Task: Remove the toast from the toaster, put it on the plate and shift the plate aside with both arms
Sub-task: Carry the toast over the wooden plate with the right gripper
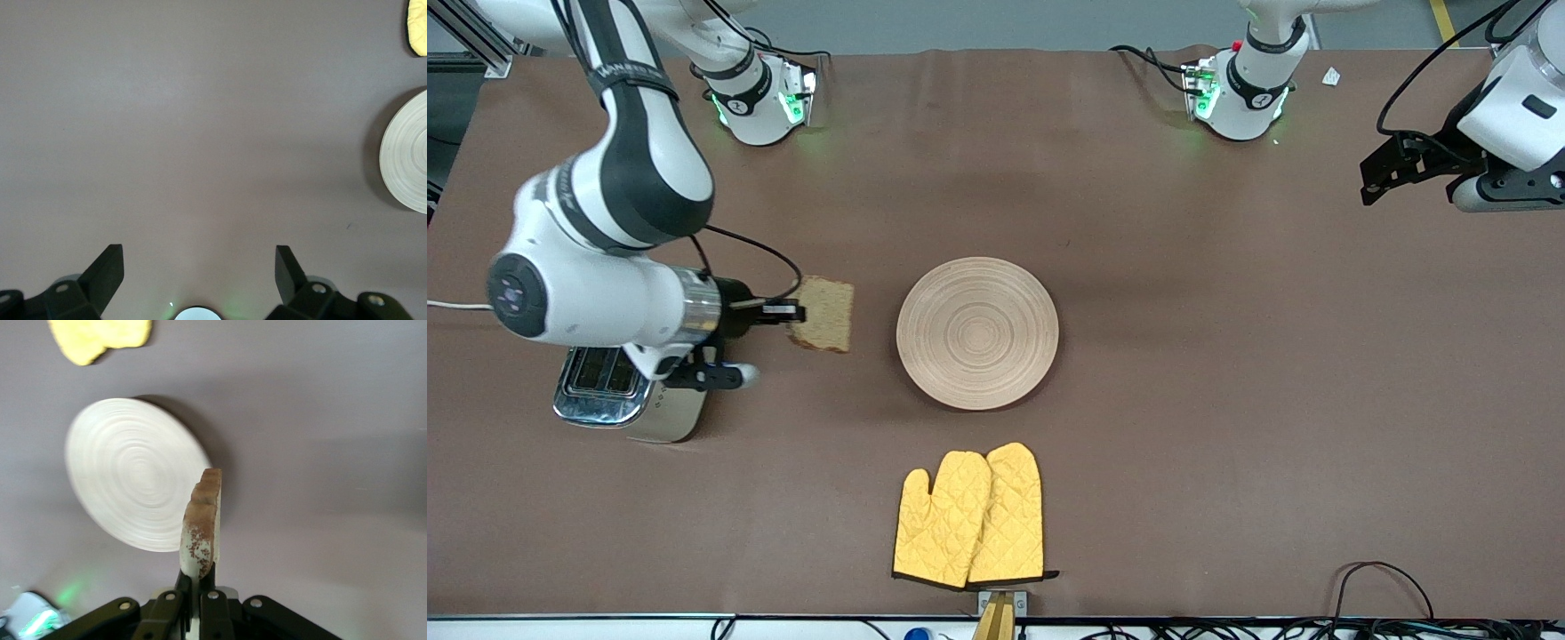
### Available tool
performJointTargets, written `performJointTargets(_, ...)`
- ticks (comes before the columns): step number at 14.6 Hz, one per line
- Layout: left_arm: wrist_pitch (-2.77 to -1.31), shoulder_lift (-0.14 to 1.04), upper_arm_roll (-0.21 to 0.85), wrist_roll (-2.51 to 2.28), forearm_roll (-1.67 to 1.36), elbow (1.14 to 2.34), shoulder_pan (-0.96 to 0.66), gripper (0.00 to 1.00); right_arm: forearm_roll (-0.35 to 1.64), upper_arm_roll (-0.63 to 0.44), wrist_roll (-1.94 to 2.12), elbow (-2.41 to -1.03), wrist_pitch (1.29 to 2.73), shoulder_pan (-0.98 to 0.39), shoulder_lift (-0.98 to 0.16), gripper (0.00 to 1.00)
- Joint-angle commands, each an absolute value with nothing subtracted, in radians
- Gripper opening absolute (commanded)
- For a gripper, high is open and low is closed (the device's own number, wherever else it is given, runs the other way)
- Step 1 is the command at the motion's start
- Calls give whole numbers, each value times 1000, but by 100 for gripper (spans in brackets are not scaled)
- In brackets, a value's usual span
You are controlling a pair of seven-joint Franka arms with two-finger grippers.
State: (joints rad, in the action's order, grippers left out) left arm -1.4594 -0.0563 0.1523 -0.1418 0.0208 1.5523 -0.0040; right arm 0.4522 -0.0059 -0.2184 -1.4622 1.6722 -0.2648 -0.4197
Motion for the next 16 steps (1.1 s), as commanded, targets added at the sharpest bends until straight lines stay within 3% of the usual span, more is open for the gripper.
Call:
performJointTargets(1,-1442,-55,152,-126,26,1540,-3,100,582,-12,-259,-1550,1809,-333,-426,5)
performJointTargets(4,-1443,-52,152,-127,26,1540,-3,100,722,-12,-261,-1689,2059,-426,-428,5)
performJointTargets(8,-1443,-51,152,-127,26,1540,-3,100,975,-11,-261,-1765,2305,-534,-495,5)
performJointTargets(12,-1443,-49,152,-129,26,1543,-3,100,1066,-14,-212,-1787,2404,-591,-532,8)
performJointTargets(13,-1443,-49,152,-129,26,1543,-3,100,1062,-18,-142,-1796,2402,-588,-538,16)
performJointTargets(16,-1445,-43,152,-130,26,1542,-3,100,959,-43,1,-1828,2396,-557,-538,55)
